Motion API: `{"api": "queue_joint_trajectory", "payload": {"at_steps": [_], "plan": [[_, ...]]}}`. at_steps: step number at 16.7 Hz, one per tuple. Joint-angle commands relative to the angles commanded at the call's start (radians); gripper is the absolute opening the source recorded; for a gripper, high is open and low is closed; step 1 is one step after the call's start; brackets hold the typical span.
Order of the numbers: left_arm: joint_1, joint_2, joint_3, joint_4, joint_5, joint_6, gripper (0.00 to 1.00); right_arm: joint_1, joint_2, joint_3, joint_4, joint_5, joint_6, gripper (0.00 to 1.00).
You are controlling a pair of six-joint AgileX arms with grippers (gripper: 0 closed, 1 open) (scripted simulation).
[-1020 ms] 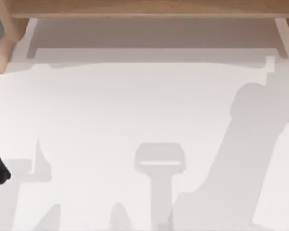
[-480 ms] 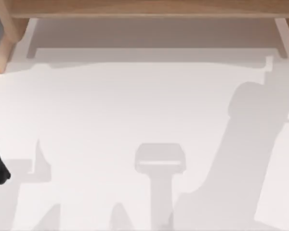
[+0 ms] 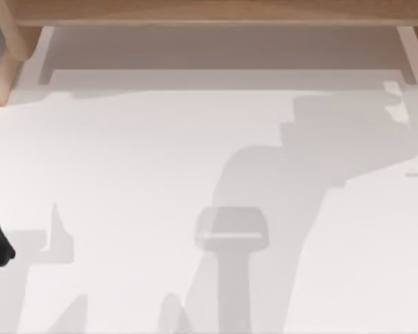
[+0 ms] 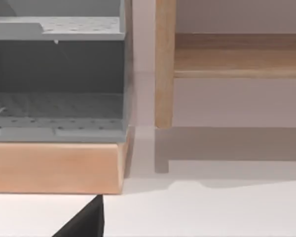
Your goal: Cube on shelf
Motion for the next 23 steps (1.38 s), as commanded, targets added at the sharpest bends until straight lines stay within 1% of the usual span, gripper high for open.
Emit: {"api": "queue_joint_trajectory", "payload": {"at_steps": [5, 10, 13, 17, 23], "plan": [[0.000, 0.000, 0.000, 0.000, 0.000, 0.000, 1.00, 0.174, -0.199, -0.254, 0.152, 0.085, 0.034, 0.00], [0.000, 0.000, 0.000, 0.000, 0.000, 0.000, 1.00, 0.410, -0.277, -0.537, 0.438, 0.186, 0.080, 0.00], [0.000, 0.000, 0.000, 0.000, 0.000, 0.000, 1.00, 0.556, -0.276, -0.684, 0.678, 0.253, 0.108, 0.00], [0.000, 0.000, 0.000, 0.000, 0.000, 0.000, 1.00, 0.736, -0.235, -0.842, 1.052, 0.348, 0.147, 0.00], [0.000, 0.000, 0.000, 0.000, 0.000, 0.000, 1.00, 0.934, -0.133, -0.987, 1.652, 0.489, 0.198, 0.00]]}}
